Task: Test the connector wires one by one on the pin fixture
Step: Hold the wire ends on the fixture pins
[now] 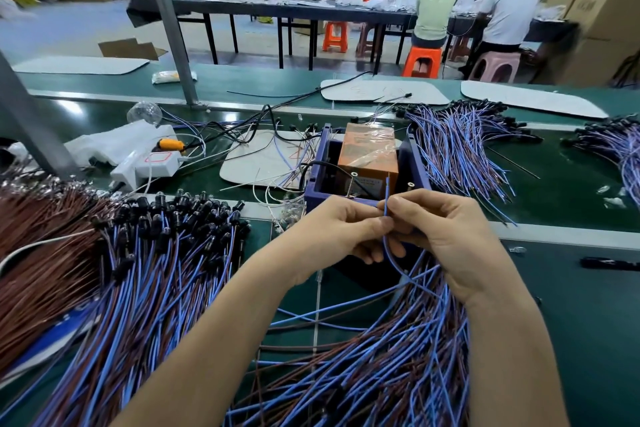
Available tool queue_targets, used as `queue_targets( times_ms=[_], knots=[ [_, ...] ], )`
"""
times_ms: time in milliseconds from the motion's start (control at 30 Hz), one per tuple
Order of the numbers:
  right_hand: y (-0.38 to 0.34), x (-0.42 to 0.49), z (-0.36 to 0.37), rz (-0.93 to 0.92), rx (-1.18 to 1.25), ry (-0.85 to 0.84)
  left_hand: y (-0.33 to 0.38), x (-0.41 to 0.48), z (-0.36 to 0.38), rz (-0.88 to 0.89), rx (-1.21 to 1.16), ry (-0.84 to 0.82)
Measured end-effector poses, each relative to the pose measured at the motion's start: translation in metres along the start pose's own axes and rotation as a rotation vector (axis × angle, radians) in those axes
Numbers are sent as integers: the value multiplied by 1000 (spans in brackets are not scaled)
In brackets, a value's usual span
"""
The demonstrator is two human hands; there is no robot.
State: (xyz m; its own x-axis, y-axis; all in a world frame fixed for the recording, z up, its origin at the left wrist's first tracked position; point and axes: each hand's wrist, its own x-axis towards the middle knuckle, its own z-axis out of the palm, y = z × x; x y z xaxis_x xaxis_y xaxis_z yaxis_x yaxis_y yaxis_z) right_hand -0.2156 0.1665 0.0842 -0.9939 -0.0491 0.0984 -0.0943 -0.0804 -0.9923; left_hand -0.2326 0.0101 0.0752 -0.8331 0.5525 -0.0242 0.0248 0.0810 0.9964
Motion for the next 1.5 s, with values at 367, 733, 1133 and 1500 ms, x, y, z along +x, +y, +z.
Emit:
queue_targets(
  times_ms=[367, 733, 1133, 1500],
  knots=[
    [6, 3, -16, 148, -152, 118, -6, 4, -9, -157, 36, 90],
    [24, 11, -25, 249, -291, 199, -15, 9, -23, -263, 139, 274],
    [29, 14, -25, 204, -315, 166, -11, 5, -30, -308, 176, 258],
    [31, 15, -26, 209, -311, 167, -16, 9, -27, -313, 195, 300]
  ],
)
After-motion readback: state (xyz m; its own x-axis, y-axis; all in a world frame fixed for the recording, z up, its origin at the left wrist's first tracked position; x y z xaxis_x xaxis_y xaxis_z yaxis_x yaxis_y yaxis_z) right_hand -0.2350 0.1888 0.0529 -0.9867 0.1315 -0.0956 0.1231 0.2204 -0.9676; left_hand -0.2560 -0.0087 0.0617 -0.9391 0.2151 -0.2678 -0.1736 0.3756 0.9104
